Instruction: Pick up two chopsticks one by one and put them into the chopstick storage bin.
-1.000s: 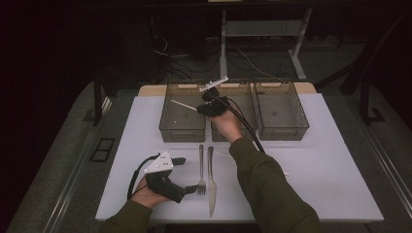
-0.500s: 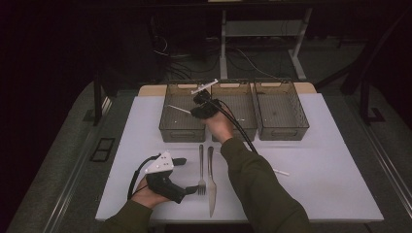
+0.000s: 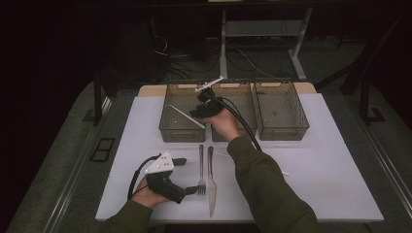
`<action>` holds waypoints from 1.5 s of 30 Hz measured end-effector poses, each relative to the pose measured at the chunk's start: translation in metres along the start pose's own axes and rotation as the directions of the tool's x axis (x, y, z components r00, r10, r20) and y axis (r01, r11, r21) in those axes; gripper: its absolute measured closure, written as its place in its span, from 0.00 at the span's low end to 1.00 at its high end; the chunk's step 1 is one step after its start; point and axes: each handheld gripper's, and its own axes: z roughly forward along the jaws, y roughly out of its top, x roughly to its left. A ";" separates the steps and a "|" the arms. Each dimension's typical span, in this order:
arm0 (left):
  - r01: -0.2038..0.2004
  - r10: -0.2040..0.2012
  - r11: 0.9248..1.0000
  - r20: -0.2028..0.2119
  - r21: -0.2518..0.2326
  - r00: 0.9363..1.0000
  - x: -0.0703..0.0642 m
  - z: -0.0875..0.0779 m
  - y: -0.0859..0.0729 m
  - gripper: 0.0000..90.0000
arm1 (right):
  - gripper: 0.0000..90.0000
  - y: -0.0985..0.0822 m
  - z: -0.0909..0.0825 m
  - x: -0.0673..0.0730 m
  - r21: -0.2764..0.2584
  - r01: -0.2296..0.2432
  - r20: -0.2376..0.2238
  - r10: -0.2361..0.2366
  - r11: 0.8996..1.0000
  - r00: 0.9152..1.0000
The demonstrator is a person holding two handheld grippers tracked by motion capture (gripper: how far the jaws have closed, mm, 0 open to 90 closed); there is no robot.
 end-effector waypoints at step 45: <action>0.014 -0.014 1.000 -0.016 0.013 1.000 0.002 0.000 -0.001 0.00 | 0.42 -0.141 -0.151 -0.033 -0.094 0.154 -0.128 -0.165 0.984 0.978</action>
